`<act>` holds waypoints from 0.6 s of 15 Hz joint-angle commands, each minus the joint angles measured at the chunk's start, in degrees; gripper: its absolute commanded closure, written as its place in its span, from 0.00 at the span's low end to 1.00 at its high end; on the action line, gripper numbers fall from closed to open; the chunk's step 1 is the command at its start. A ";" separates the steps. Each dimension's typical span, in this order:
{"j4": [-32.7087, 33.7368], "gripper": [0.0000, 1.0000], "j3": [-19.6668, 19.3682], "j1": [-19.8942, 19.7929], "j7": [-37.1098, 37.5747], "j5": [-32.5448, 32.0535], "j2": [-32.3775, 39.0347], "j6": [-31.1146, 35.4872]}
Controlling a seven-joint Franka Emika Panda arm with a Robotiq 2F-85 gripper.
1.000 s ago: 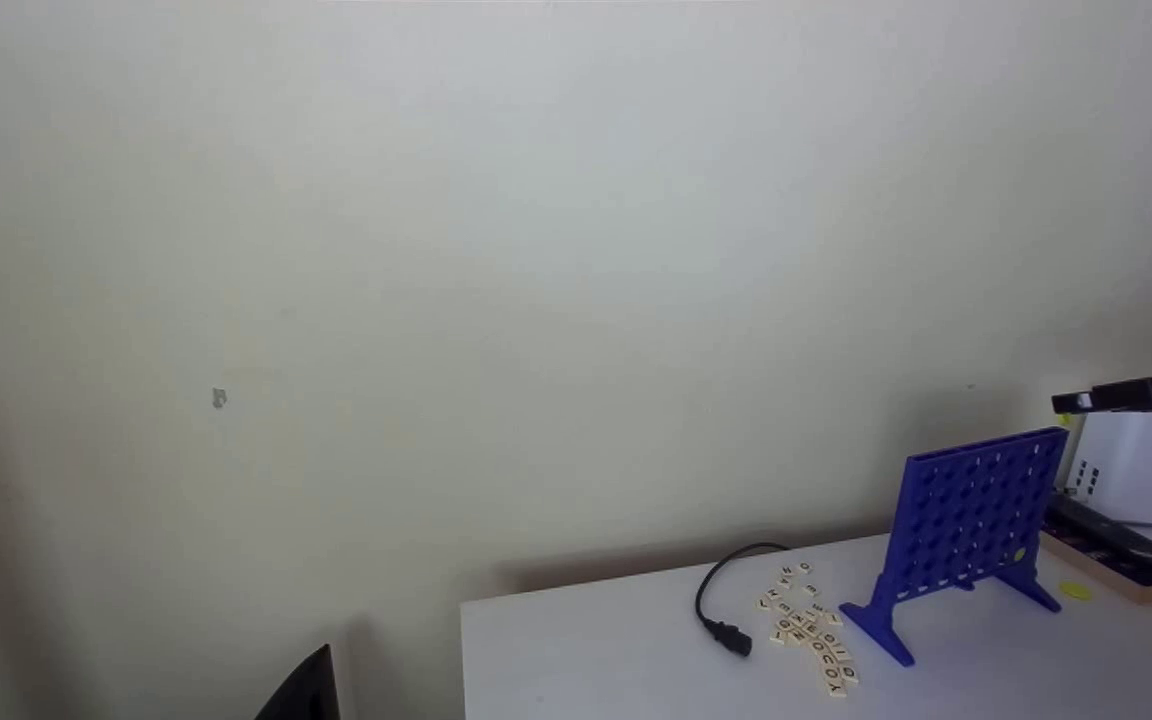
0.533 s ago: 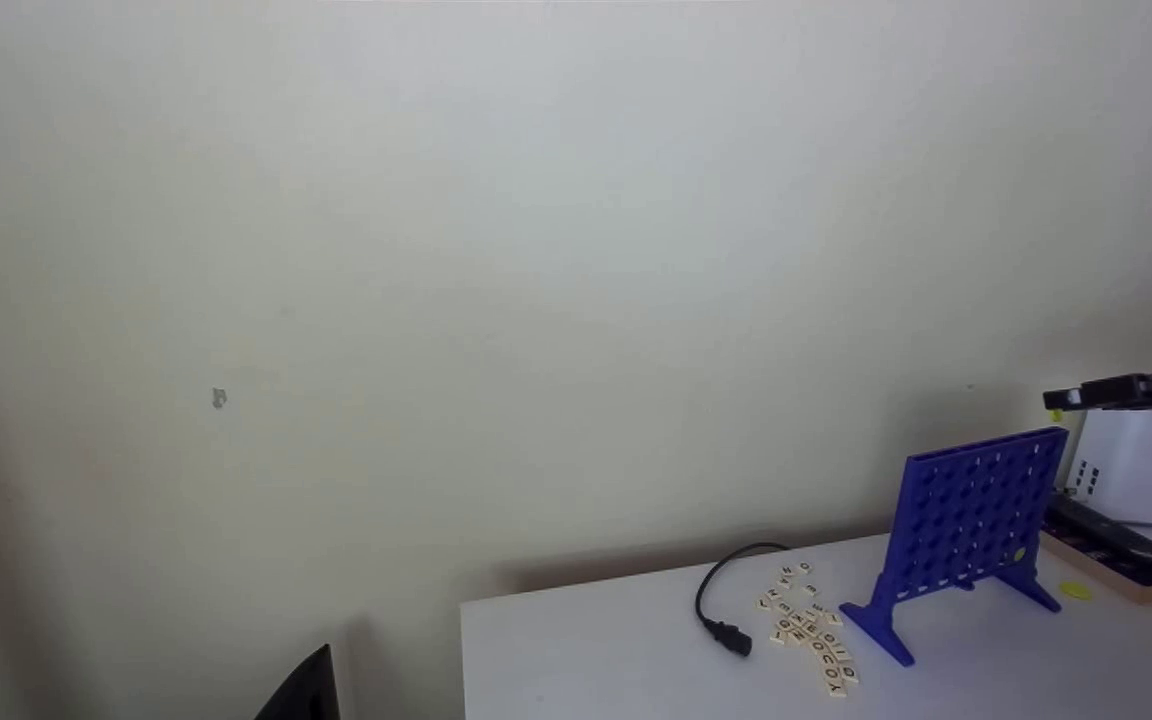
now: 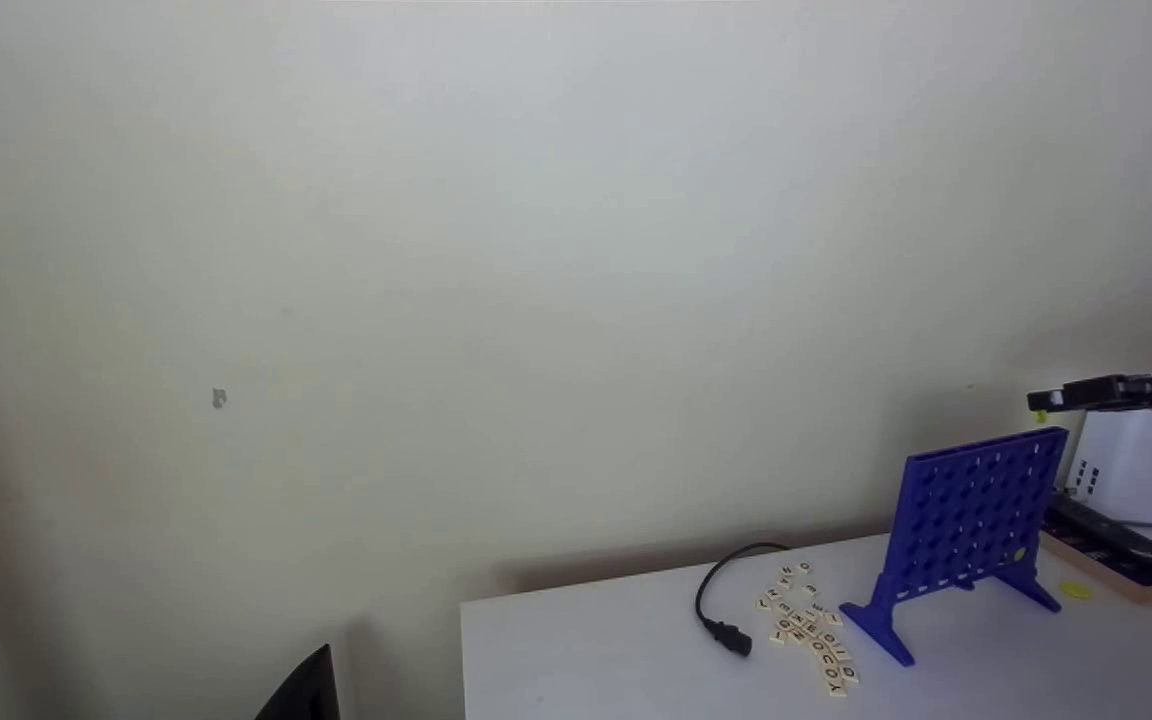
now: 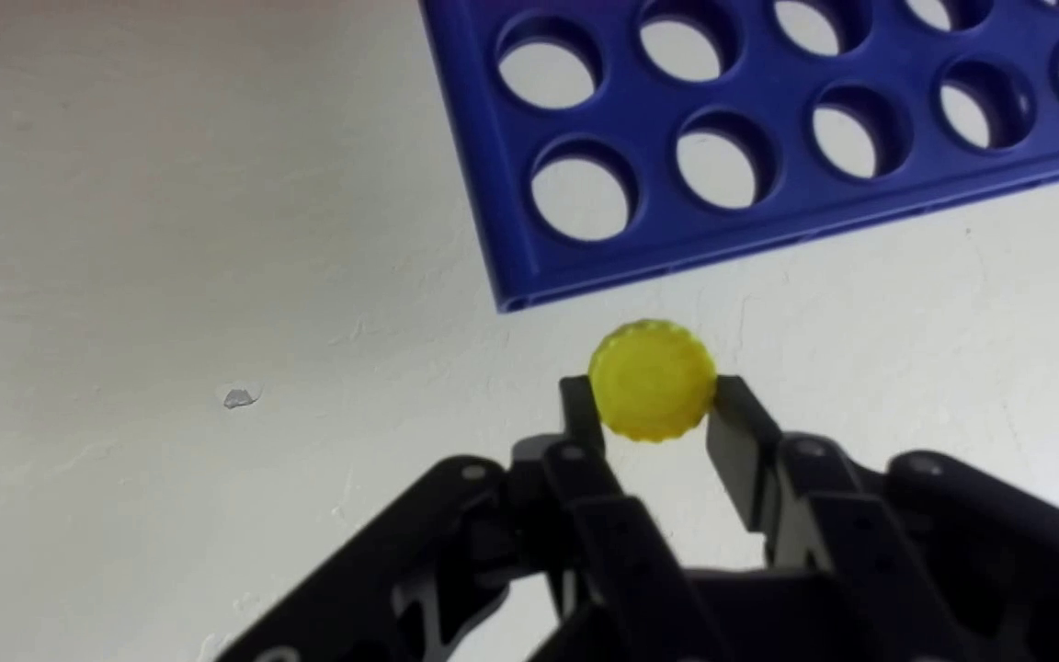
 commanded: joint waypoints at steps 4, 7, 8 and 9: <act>-1.52 0.90 -1.62 2.13 -1.00 2.66 0.77 1.51; -1.96 0.90 -0.77 0.96 -1.25 2.65 0.72 1.28; -2.06 0.90 -0.51 0.61 -1.30 2.66 0.69 1.16; -2.10 0.90 -0.32 0.35 -1.34 2.74 0.70 1.13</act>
